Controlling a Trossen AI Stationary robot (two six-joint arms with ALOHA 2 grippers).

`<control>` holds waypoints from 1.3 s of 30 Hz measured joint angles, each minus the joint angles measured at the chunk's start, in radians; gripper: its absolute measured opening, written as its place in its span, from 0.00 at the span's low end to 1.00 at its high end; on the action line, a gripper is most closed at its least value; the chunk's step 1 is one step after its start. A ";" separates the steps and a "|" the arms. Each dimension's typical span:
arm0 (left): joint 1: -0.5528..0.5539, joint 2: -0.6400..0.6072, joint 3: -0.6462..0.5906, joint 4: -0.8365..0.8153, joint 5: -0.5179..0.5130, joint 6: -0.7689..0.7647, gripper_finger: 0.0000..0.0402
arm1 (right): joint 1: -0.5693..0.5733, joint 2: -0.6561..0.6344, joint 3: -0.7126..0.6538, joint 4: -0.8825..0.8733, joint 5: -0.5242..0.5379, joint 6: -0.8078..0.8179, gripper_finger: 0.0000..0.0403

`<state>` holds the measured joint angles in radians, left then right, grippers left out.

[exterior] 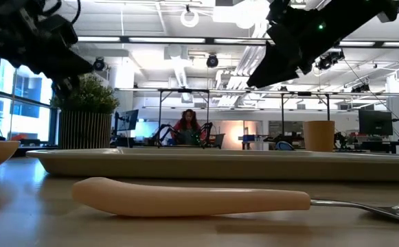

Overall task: Pick and place plate/cup/fork/spoon on tray
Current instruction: Put the light orange plate on the light brown tray

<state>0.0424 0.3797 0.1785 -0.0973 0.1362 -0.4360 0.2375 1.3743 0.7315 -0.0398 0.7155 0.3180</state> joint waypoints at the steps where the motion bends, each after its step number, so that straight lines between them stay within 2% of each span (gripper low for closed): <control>1: -0.032 0.007 0.016 -0.040 -0.004 -0.006 0.00 | 0.001 0.000 0.000 -0.002 -0.009 -0.003 0.55; 6: -0.175 0.044 0.048 -0.171 -0.073 -0.107 0.00 | 0.004 0.000 0.000 -0.008 -0.051 -0.002 0.55; 13: -0.354 0.134 0.048 -0.221 -0.102 -0.295 0.00 | 0.032 -0.002 0.000 -0.008 -0.053 -0.036 0.55; 18: -0.444 0.234 0.056 -0.231 -0.151 -0.345 0.00 | 0.033 -0.002 0.000 -0.005 -0.064 -0.022 0.55; 21: -0.478 0.296 0.111 -0.277 -0.205 -0.342 0.00 | 0.031 -0.002 0.000 0.011 -0.063 -0.012 0.56; 27: -0.503 0.372 0.294 -0.461 -0.328 -0.278 0.01 | 0.033 -0.002 0.000 0.021 -0.038 -0.020 0.61; 31: -0.503 0.425 0.310 -0.516 -0.303 -0.293 0.09 | 0.034 -0.002 0.000 0.016 -0.069 -0.001 0.66; 35: -0.502 0.522 0.274 -0.566 -0.231 -0.339 0.24 | 0.033 -0.002 0.000 0.004 -0.081 0.056 0.68; 39: -0.500 0.601 0.285 -0.577 -0.206 -0.336 0.37 | 0.034 -0.002 0.000 0.001 -0.090 0.067 0.68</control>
<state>-0.4576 0.9805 0.4630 -0.6742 -0.0695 -0.7717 0.2710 1.3724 0.7315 -0.0386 0.6260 0.3847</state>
